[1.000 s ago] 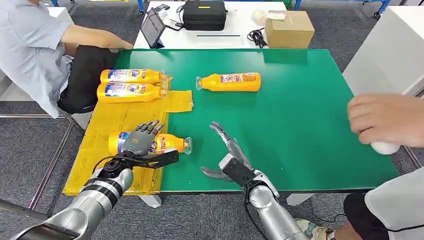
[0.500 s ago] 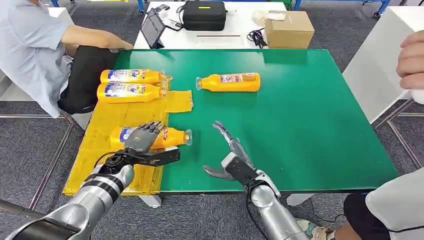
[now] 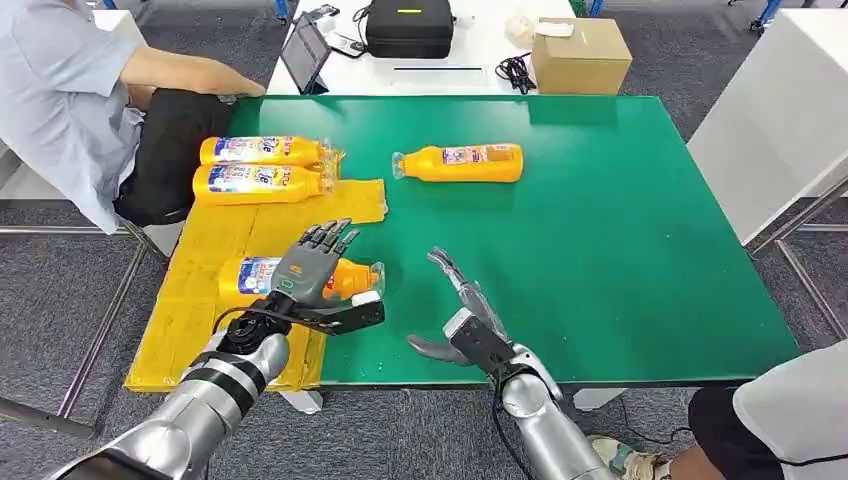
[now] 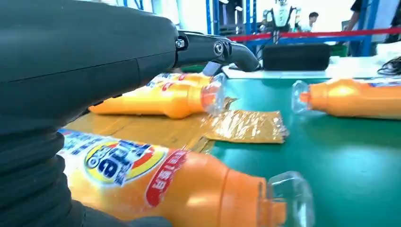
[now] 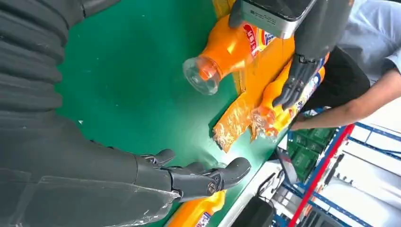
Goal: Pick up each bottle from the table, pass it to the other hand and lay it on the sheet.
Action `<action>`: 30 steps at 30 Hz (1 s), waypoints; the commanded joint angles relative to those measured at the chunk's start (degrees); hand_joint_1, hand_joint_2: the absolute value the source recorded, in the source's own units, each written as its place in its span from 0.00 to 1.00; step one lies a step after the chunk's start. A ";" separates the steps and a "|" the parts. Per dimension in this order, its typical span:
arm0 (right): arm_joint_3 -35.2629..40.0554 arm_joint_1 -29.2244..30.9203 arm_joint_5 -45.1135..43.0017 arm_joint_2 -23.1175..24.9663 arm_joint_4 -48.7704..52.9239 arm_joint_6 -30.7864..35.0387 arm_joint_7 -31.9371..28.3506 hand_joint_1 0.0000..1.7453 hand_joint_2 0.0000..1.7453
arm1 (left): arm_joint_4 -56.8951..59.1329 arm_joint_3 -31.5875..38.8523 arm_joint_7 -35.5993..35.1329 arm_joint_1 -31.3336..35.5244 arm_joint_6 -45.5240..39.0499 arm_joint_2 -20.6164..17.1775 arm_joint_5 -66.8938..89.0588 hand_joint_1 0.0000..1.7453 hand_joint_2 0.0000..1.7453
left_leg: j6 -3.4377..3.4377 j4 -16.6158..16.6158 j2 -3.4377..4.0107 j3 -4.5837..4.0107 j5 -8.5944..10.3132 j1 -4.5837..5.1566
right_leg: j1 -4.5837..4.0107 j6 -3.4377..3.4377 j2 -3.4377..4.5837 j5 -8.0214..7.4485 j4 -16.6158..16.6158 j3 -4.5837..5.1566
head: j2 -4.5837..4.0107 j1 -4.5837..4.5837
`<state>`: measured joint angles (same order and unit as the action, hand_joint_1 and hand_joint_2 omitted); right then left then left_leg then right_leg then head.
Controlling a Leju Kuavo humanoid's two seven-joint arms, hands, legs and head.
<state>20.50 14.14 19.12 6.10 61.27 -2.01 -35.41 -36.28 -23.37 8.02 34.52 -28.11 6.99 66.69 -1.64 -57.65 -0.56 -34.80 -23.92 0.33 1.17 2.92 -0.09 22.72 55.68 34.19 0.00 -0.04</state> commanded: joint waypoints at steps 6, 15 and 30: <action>-1.85 -0.45 -0.07 -1.05 -1.32 1.47 -0.01 0.00 1.00 | -11.38 -2.53 5.17 -6.04 -4.38 0.57 -8.22 0.00 1.00 | 0.05 0.02 0.00 0.04 -0.04 -0.03 | -0.03 -0.07 -0.03 0.04 -0.05 -0.06 | 0.00 0.02; -5.18 -4.44 -5.10 0.82 2.61 8.97 -0.14 0.00 1.00 | -32.87 10.11 30.04 -24.17 -11.89 10.04 -24.50 0.00 1.00 | 0.03 -0.02 0.08 0.07 -0.24 0.00 | -0.02 -0.07 0.04 0.15 -0.08 -0.11 | 0.00 0.00; -5.31 -8.48 -2.13 1.95 13.29 27.49 4.74 0.00 1.00 | -40.17 2.99 31.61 -29.09 -11.89 8.69 -48.54 0.00 1.00 | 0.00 0.01 0.08 -0.07 -0.20 -0.02 | -0.03 -0.08 0.04 0.10 -0.08 0.07 | 0.00 0.02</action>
<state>16.15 6.67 12.55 7.91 69.75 15.83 -31.02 -73.90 -17.36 38.91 6.51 -40.19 17.13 31.37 -1.71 -57.63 -0.52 -34.96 -24.06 0.35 1.19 2.93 -0.08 22.77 55.61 34.34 0.00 -0.02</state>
